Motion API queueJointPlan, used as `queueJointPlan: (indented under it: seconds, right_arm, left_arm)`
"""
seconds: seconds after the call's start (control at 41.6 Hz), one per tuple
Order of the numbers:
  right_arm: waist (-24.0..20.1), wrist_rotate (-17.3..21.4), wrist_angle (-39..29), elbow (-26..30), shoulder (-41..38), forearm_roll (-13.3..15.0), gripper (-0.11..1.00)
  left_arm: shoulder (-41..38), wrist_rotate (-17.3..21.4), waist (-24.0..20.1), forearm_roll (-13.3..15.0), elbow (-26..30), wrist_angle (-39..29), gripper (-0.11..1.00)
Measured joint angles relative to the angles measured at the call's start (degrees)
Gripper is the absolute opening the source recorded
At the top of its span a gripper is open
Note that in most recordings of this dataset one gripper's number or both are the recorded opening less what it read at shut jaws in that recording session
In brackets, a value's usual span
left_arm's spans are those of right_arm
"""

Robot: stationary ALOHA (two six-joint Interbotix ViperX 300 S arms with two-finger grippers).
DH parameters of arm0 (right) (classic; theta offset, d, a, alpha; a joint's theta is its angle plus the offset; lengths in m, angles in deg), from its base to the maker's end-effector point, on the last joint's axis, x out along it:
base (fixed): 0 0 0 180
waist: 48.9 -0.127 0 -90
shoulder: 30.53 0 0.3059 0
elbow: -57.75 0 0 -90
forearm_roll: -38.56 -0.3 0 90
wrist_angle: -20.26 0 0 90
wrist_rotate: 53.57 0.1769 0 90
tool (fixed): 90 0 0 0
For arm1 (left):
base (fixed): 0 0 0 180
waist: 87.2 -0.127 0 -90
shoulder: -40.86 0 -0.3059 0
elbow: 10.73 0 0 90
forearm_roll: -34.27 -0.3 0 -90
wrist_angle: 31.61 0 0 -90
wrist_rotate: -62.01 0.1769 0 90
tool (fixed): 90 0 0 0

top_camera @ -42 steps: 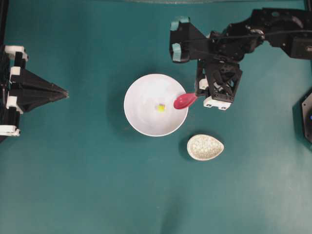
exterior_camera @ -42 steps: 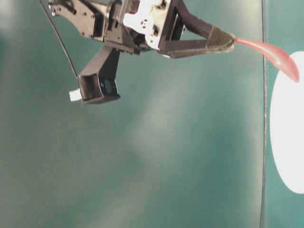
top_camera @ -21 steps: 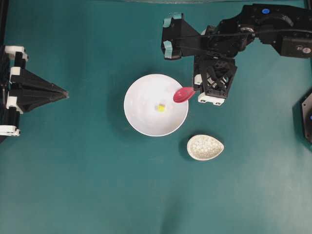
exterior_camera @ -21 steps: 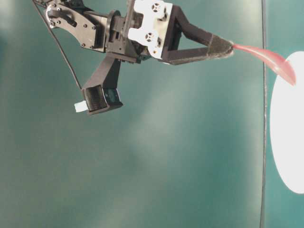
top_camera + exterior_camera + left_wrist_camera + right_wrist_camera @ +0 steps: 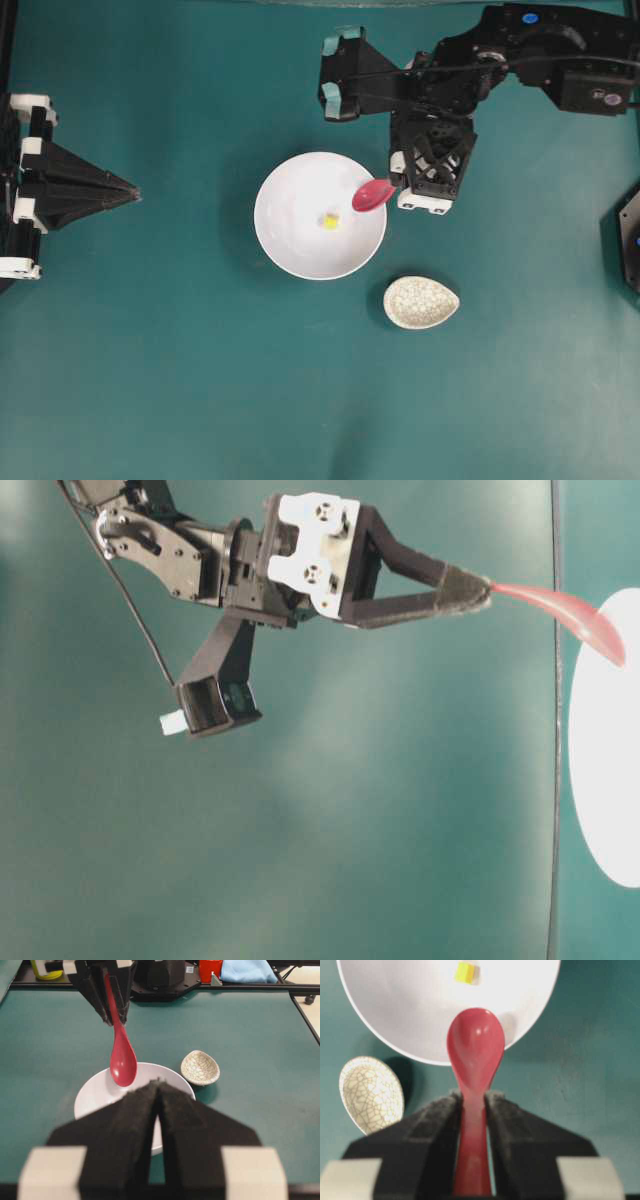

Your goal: Scoop the yellow hexagonal prism block from the bowl with a spoon using the right arm.

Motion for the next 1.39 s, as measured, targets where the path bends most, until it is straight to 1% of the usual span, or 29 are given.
queueJointPlan:
  seconds: [0.553, 1.394]
  right_arm:
    - [-2.1, 0.0, 0.1, 0.6, -3.4, -0.2, 0.23]
    - [-2.9, -0.7, 7.6, 0.7, -8.3, -0.2, 0.23]
  left_arm:
    - [-0.1, 0.2, 0.0, 0.0, 0.0, 0.0, 0.03]
    - [0.3, 0.1, 0.0, 0.0, 0.0, -0.1, 0.03]
